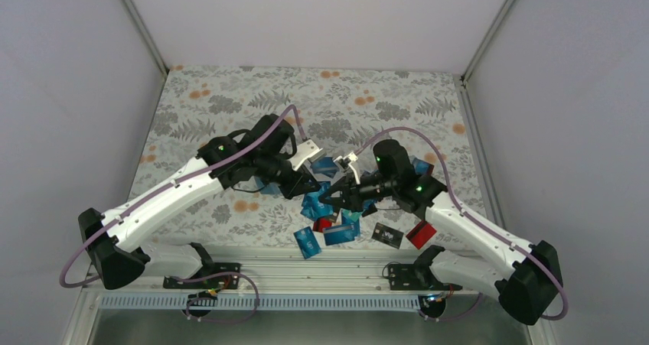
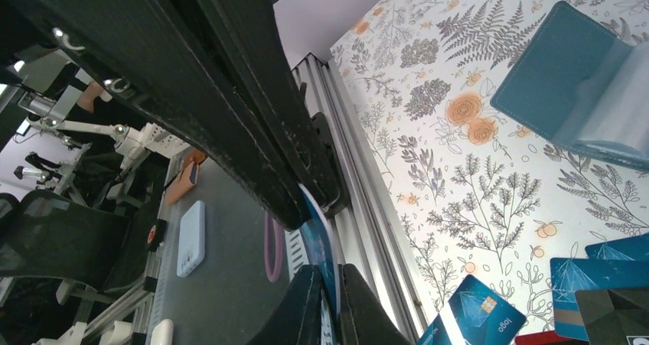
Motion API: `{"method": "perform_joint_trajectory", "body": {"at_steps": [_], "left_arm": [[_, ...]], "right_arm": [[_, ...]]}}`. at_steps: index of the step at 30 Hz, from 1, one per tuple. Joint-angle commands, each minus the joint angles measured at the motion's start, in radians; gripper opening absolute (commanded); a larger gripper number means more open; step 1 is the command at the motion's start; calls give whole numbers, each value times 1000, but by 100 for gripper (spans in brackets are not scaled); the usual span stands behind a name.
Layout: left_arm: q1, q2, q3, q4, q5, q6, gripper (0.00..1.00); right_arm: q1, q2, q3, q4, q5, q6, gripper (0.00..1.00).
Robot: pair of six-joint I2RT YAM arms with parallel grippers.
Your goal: Put the credit cards into the card holder
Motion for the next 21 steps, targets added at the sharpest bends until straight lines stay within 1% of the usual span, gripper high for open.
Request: {"method": "perform_joint_trajectory", "body": {"at_steps": [1, 2, 3, 4, 6, 7, 8, 10, 11, 15, 21], "left_arm": [[12, -14, 13, 75, -93, -16, 3], [16, -12, 7, 80, -120, -25, 5], [21, -11, -2, 84, -137, -35, 10], [29, -9, -11, 88, -165, -50, 21], [53, -7, -30, 90, -213, -79, 37], [67, -7, -40, 92, -243, -94, 48], [86, -7, -51, 92, -278, -112, 55], [127, -8, -78, 96, -341, -149, 64], [150, -8, -97, 101, -372, -171, 65], [228, 14, -173, 128, -476, -229, 66], [317, 61, -280, 220, -494, -266, 62]], "right_arm": [[4, -24, -7, 15, 12, 38, 4], [5, -20, -1, 14, 41, 47, 4], [5, -12, 4, 13, 71, 59, 4], [4, 1, 11, 13, 99, 68, 4], [4, 40, 31, 12, 153, 90, 4], [4, 65, 43, 14, 176, 103, 4], [4, 99, 60, 15, 211, 113, 4], [4, 165, 95, 24, 254, 126, 4], [4, 201, 118, 28, 271, 131, 4], [4, 368, 228, 29, 323, 138, 4], [1, 596, 401, 17, 356, 142, 4]]}}
